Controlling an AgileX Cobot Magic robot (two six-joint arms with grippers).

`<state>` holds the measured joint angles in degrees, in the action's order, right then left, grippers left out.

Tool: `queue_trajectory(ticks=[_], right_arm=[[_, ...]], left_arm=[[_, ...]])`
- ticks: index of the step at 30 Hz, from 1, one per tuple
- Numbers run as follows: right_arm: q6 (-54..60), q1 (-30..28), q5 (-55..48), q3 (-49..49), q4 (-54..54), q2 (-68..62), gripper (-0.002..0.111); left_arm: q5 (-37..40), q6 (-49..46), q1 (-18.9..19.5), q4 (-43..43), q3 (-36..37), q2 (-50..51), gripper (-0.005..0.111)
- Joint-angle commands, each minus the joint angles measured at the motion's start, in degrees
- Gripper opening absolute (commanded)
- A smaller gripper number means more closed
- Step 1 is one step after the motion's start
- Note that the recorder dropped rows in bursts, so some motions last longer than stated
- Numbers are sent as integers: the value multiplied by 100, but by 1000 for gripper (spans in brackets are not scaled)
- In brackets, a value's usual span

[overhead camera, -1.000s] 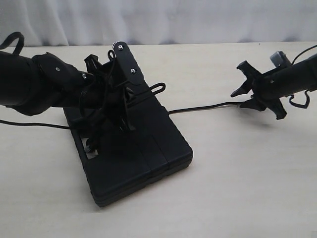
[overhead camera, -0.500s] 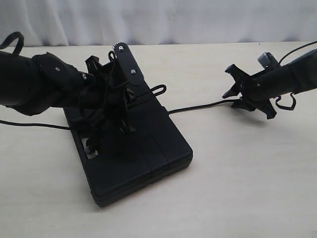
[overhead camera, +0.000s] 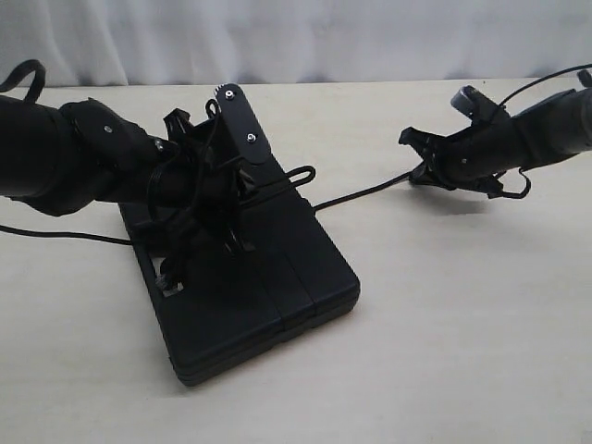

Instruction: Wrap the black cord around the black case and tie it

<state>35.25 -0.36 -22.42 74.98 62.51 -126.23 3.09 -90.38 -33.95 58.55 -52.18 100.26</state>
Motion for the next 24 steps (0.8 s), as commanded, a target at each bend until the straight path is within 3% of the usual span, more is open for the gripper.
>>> queue_trajectory(ticks=[1,7,9,12,14,19,21,24], right_arm=[[630,289,298,28,-126,118,4],[551,589,217,191,-24,52,5],[352,565,-136,315,-73,52,14],[-425,366,-652,560,-635,204,39],[-1502,222,-844,645,-1442,401,48],[-4962,206,-1488,989,-5946,894,38],[-5720,430,-2161,1348,-7456,911,38],[-6325,772,-2746,1711,-8214,805,44]], left_arm=[[19,-21,-5,43,6,-18,0],[44,-21,-5,54,6,-18,0],[70,-21,-5,55,6,-18,0],[82,-21,-5,55,6,-18,0],[82,-21,-5,55,6,-18,0],[82,-21,-5,55,6,-18,0],[68,-21,-5,55,6,-18,0],[47,-21,-5,55,6,-18,0]])
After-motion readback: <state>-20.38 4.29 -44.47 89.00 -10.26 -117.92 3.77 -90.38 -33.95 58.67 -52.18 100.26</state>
